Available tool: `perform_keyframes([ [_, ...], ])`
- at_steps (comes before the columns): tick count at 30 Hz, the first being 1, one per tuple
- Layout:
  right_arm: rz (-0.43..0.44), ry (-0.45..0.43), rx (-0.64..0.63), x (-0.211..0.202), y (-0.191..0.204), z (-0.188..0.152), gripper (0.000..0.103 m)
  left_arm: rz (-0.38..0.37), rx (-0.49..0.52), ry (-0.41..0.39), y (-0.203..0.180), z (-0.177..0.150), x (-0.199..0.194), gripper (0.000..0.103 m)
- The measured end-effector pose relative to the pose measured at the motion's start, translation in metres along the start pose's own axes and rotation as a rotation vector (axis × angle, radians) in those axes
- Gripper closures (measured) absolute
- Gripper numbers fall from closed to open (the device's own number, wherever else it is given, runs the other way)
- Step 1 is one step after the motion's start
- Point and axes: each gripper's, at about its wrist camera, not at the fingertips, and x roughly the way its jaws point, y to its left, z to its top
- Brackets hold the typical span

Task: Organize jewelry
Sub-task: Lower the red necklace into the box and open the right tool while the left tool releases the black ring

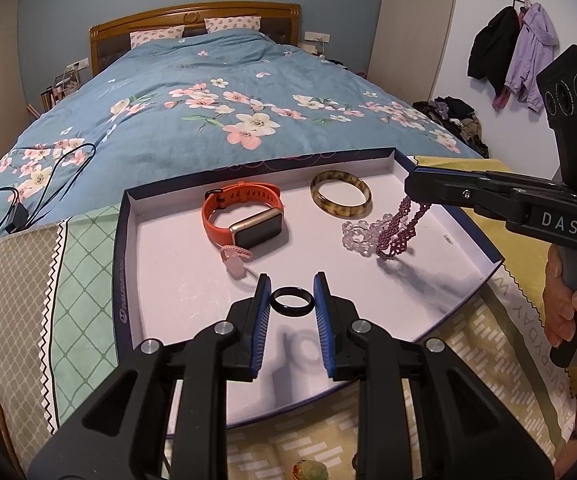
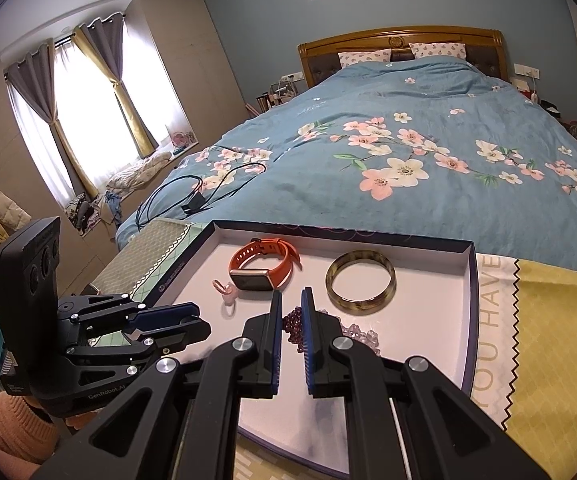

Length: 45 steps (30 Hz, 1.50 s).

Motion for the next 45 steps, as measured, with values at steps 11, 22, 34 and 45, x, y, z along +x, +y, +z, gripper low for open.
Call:
perform_keyframes([
  [11,-0.022,0.013,0.016,0.010,-0.010,0.000,0.095,0.024,-0.013,0.017,0.007,0.005,0.015,0.081],
  [22,-0.043,0.024,0.039,0.019,-0.020,0.000,0.095,0.038,-0.039,0.046,0.016,0.003,0.031,0.081],
  [34,-0.071,0.030,0.056,0.026,-0.027,-0.001,0.095,0.059,-0.044,0.064,0.015,0.004,0.042,0.081],
  [45,-0.099,0.039,0.075,0.031,-0.033,-0.004,0.092,0.064,-0.049,0.048,0.017,0.003,0.039,0.071],
])
